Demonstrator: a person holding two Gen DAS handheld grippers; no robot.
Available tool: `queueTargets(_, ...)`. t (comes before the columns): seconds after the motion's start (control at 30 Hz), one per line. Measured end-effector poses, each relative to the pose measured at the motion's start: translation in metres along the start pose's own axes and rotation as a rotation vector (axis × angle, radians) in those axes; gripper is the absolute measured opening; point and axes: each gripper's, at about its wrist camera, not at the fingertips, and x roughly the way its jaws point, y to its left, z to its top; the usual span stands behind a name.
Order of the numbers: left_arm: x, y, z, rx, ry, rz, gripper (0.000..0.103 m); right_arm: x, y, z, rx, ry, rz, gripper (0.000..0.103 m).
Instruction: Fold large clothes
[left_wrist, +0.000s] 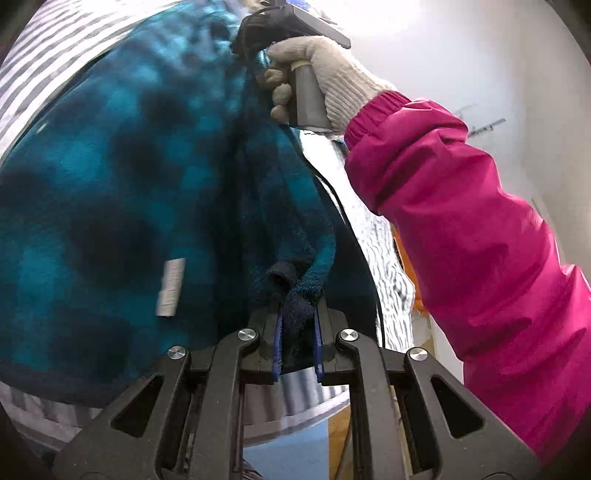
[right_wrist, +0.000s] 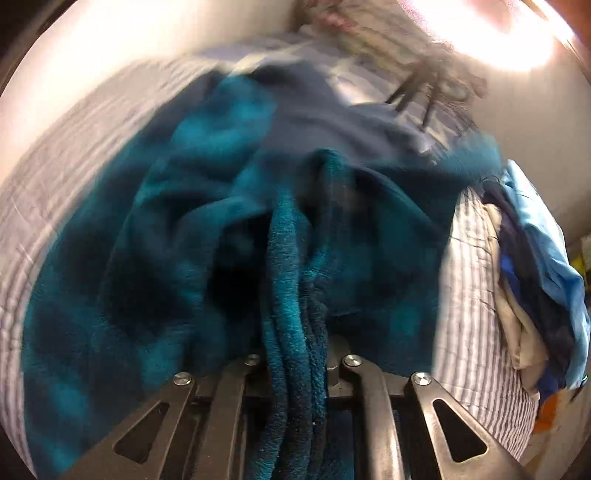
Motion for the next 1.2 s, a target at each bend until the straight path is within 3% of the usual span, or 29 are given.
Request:
queueTargets(0.07,-0.001,0.003,-0.001,-0.013,-0.001,0.001,0.011,-0.002,-0.008,-0.001,0.022,-0.005,0.032,0.019)
queueTargets(0.13,-0.002,0.000,-0.002,-0.006,-0.001,-0.003,0.011,-0.009,-0.028,-0.003,0.053,-0.009,0.134,0.026)
queueTargets(0.3,-0.007,-0.004,-0.001,0.023,-0.010,-0.007,0.011,-0.056,-0.108,-0.030,0.232,-0.151,0.537,0.041)
queueTargets(0.4,-0.008,-0.004,-0.002,0.023,-0.020,0.006,0.011,-0.068,-0.143,-0.038,0.342,-0.230,0.622,0.042)
queueTargets(0.6,-0.008,0.004,-0.007,0.013,-0.017,0.035,0.011,-0.037,-0.162,-0.008,0.426,-0.200,0.483,0.039)
queueTargets(0.67,-0.010,-0.003,-0.006,0.017,-0.015,0.042,0.011,-0.022,-0.154,0.009,0.414,-0.184,0.454,0.034)
queueTargets(0.87,-0.004,-0.010,-0.004,0.047,-0.004,0.066,0.011,0.022,-0.127,0.063,0.396,-0.190,0.401,0.033)
queueTargets(1.0,0.010,-0.014,-0.002,0.049,0.010,0.083,0.011,0.069,-0.096,0.087,0.341,-0.090,0.310,0.036)
queueTargets(1.07,0.011,-0.015,-0.001,0.043,0.016,0.082,0.011,0.069,-0.089,0.088,0.308,-0.116,0.279,0.041)
queueTargets(1.2,0.007,-0.020,0.001,0.066,0.013,0.083,0.011,0.042,-0.112,0.078,0.345,-0.127,0.335,0.039)
